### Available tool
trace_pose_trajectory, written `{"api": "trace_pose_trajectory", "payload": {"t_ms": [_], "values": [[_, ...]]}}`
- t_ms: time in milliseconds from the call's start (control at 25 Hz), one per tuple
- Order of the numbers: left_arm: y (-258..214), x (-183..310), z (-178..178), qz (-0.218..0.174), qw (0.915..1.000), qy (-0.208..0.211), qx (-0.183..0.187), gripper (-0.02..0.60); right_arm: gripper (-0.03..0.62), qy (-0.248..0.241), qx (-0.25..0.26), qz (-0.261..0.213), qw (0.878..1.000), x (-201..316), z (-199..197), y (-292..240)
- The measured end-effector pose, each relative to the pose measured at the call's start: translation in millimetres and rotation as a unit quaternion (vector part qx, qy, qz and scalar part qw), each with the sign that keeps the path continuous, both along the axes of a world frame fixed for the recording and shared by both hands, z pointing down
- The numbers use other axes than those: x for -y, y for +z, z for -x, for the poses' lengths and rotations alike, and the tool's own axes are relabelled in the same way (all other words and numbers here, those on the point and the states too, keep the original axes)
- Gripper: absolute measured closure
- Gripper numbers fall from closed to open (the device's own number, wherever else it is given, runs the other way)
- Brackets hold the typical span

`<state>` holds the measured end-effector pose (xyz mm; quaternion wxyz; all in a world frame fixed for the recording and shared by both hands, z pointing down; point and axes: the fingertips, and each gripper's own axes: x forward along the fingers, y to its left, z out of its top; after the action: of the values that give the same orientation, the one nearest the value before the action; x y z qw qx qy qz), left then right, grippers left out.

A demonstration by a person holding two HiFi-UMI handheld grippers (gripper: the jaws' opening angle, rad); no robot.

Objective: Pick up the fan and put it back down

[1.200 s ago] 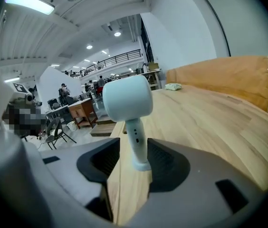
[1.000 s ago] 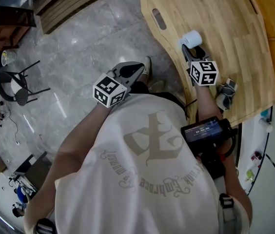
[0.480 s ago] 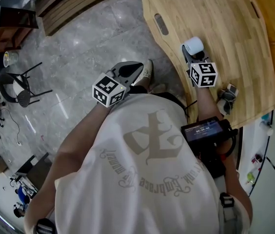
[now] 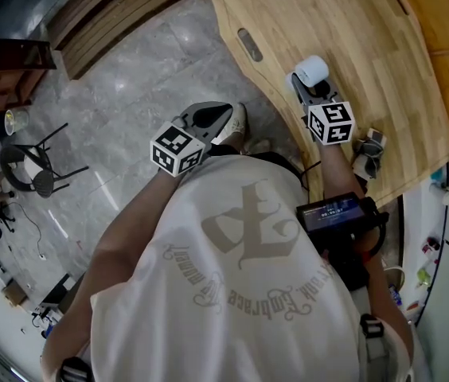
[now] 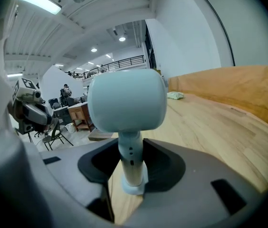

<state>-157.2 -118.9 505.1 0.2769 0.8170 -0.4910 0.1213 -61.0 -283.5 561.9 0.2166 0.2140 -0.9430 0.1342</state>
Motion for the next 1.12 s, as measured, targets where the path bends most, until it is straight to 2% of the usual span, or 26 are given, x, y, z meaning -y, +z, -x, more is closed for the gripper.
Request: {"api": "trace_pose_trajectory", "payload": {"t_ms": [400, 560, 840, 1120], "values": [[-7.6, 9.7, -8.4, -0.016, 0.9996, 0.024, -0.006, 0.571, 0.442, 0.027, 0.046, -0.031, 0.998, -0.3, -19.2, -61.7], [-17.4, 10.7, -12.5, -0.028, 0.9993, 0.020, -0.016, 0.571, 0.443, 0.030, 0.069, -0.040, 0.996, -10.3, -30.3, -89.6], [-33.2, 28.9, -30.5, -0.056, 0.9969, 0.053, -0.015, 0.571, 0.442, 0.067, 0.099, -0.068, 0.990, -29.1, -75.2, -131.8], [-53.8, 37.0, -65.1, -0.090, 0.9915, 0.093, -0.012, 0.571, 0.443, 0.103, 0.131, -0.077, 0.983, -55.8, -123.3, -146.4]]}}
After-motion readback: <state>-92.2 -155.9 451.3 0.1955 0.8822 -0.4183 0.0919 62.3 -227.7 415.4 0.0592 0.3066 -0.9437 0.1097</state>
